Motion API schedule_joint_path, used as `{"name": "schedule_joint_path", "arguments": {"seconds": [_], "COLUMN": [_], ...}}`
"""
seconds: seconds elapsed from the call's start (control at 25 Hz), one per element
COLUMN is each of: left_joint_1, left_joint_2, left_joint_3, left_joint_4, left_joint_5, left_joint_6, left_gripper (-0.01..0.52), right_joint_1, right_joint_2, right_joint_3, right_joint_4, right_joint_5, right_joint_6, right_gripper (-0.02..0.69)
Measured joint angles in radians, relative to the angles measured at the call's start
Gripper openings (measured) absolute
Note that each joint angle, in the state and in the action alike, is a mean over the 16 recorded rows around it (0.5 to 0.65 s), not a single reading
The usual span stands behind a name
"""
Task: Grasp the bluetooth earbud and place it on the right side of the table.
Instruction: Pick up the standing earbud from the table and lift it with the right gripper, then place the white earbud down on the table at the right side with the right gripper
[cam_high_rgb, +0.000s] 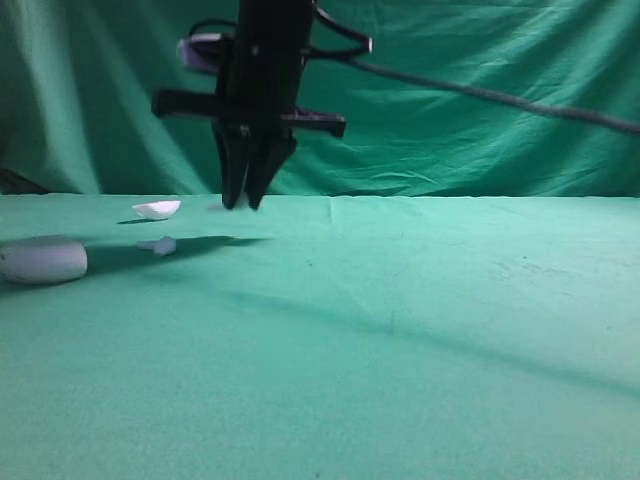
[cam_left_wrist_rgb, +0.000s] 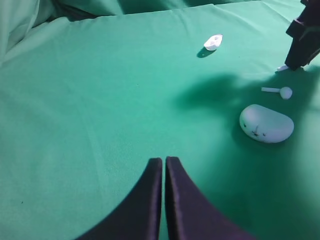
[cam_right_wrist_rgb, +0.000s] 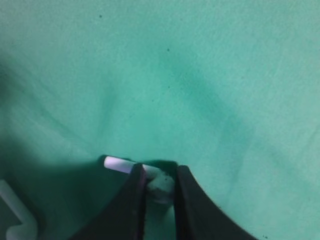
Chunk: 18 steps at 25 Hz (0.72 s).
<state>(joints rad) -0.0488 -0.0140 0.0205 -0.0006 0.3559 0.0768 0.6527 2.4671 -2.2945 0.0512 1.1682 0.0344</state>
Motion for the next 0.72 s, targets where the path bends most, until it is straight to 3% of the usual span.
{"name": "schedule_joint_path", "arguments": {"seconds": [0.4,0.72], "left_joint_1": [0.0,0.0], "left_joint_2": [0.0,0.0], "left_joint_3": [0.0,0.0], "left_joint_4": [0.0,0.0], "left_joint_5": [0.0,0.0], "left_joint_6": [0.0,0.0], "left_gripper": [0.0,0.0], "right_joint_1": [-0.035,-0.169], "right_joint_2": [-0.144,-0.463], "right_joint_3": [-0.041,0.258], "right_joint_4": [-0.043,-0.091], "right_joint_5": [0.073,0.071], "right_joint_6": [0.034,0.054], "right_gripper": [0.121,0.121]}}
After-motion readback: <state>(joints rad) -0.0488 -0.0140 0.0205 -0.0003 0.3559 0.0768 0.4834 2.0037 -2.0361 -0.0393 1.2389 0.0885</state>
